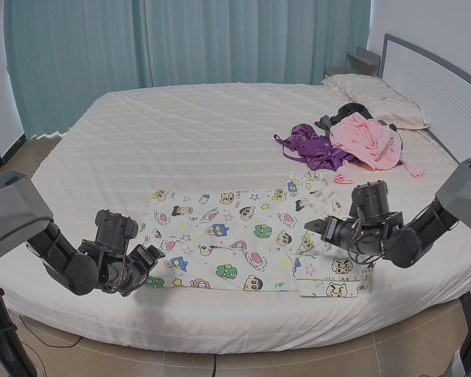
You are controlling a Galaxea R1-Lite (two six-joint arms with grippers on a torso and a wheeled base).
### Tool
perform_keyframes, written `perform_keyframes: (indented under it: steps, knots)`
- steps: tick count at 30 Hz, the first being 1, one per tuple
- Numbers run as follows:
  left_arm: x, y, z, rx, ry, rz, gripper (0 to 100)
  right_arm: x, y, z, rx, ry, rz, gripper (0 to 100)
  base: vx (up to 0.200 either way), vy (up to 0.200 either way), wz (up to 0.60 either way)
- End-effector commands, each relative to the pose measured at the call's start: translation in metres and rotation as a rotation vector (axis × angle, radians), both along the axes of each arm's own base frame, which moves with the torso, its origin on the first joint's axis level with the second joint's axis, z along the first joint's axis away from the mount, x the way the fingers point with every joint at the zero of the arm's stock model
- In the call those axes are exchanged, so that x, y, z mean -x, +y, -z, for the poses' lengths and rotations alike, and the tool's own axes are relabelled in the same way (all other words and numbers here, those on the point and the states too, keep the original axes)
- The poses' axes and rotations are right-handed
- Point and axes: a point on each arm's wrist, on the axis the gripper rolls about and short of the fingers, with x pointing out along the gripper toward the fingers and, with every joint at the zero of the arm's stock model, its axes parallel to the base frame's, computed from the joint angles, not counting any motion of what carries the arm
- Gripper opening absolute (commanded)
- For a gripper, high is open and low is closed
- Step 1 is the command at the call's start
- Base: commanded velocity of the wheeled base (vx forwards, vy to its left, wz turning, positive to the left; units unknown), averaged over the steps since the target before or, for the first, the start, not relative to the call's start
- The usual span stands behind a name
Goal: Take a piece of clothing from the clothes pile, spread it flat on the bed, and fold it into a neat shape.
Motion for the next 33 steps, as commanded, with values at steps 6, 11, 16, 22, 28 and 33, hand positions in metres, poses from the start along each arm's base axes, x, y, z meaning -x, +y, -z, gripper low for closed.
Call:
perform_keyframes:
  steps: [6,11,16,22,28,33]
  knots:
    - [0.000,0.000,0.000,0.002,0.001,0.001,100,0.047,-0.097,-0.001,0.019,0.076,-0.083,100,0.000,0.000,0.00]
    - [0.001,0.000,0.001,0.001,0.004,0.001,100,0.060,-0.137,0.018,-0.029,0.065,-0.220,100,0.000,0.000,0.00]
    - [0.002,0.000,0.000,0.002,0.004,0.002,100,0.056,-0.148,0.042,-0.026,0.076,-0.246,100,0.000,0.000,0.00]
    - [0.003,0.001,0.002,-0.001,0.013,0.002,100,0.044,-0.149,0.059,-0.043,0.044,-0.275,100,0.000,0.000,0.00]
    - [0.004,0.001,0.002,0.000,0.015,0.001,100,0.020,-0.132,0.074,-0.064,-0.044,-0.384,100,0.000,0.000,0.00]
    - [0.003,0.001,0.002,0.000,0.015,0.001,100,0.019,-0.130,0.078,-0.075,-0.036,-0.404,100,0.000,0.000,0.00]
